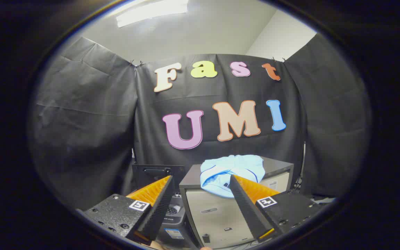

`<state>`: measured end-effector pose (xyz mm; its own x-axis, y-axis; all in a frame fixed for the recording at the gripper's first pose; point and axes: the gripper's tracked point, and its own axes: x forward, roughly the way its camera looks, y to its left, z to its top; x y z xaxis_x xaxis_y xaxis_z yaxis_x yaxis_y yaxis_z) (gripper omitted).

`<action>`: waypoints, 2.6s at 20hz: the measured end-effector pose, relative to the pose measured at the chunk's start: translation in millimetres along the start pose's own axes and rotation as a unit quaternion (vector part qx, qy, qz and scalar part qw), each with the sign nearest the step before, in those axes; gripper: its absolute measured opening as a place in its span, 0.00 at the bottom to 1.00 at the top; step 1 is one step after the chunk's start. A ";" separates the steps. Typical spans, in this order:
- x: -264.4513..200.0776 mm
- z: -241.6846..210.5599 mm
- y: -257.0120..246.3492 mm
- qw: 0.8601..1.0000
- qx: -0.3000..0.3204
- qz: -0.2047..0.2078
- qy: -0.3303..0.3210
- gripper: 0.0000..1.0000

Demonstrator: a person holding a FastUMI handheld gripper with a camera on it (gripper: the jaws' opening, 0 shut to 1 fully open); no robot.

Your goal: Put the clothes into the washing machine and then close the washing machine lid.

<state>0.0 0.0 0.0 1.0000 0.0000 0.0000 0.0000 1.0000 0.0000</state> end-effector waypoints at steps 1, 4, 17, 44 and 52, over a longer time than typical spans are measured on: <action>0.8 -0.1 0.7 1.000 -0.001 0.001 0.000 0.97; 1.4 -2.6 4.3 1.000 -0.003 0.005 0.002 0.97; 17.7 -15.6 20.1 1.000 -0.012 0.024 0.015 0.96; 308.2 -14.1 195.9 0.996 -0.047 0.074 -0.007 0.96; 440.3 -74.2 210.2 0.998 -0.046 0.019 0.033 0.96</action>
<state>440.3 210.2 -74.2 0.9971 0.0340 -0.0686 -0.0403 0.9950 -0.0915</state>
